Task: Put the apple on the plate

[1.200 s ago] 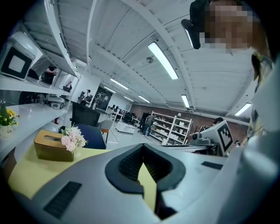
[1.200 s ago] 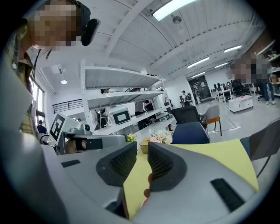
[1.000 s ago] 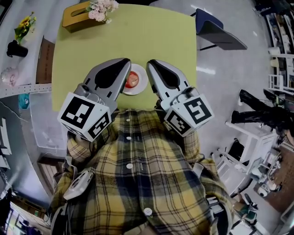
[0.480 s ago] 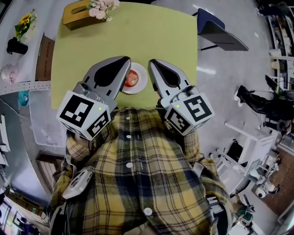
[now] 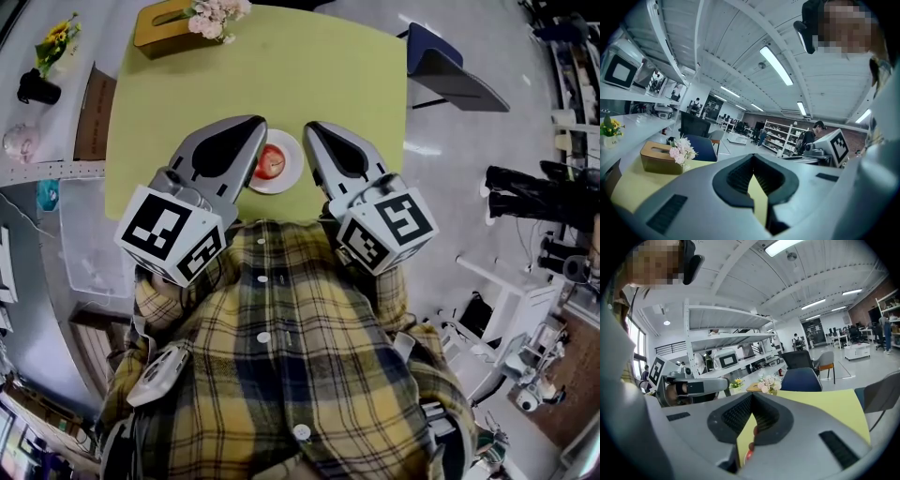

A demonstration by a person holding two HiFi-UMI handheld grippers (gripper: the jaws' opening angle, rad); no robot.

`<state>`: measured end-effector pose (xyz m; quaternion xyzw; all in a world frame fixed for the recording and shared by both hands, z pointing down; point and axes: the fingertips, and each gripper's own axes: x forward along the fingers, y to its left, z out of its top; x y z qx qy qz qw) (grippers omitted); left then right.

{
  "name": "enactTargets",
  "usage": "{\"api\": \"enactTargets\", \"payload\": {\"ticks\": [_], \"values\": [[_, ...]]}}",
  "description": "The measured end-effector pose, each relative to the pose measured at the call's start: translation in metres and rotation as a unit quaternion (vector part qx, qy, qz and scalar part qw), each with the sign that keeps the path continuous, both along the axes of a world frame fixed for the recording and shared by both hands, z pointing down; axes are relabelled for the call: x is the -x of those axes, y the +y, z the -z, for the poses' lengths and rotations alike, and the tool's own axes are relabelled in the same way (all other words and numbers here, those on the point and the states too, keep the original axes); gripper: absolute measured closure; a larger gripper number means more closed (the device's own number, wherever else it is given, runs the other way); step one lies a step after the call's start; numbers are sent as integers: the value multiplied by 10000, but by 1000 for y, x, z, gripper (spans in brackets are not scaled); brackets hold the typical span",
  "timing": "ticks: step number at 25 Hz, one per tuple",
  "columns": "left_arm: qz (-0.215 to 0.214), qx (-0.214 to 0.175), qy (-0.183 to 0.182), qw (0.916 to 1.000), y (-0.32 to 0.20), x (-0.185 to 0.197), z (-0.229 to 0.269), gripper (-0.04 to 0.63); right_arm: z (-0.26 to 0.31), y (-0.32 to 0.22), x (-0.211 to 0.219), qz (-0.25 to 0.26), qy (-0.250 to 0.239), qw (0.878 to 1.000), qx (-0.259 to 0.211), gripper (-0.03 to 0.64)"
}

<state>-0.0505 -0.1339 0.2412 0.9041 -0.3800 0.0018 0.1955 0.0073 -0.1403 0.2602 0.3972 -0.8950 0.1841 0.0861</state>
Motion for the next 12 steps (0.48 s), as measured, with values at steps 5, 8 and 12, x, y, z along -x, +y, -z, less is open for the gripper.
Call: {"api": "enactTargets", "payload": {"ticks": [5,8,12], "values": [[21,-5,2,10000,0,2,1,588,-2,2,2,49,-16,10000,40,620],[6,4,3,10000,0,3,0,588,-4,1,4,66,-26,10000,58,620],[-14,-4,3,10000,0,3,0,588,-4,1,5,46,20,10000,82,620]]}}
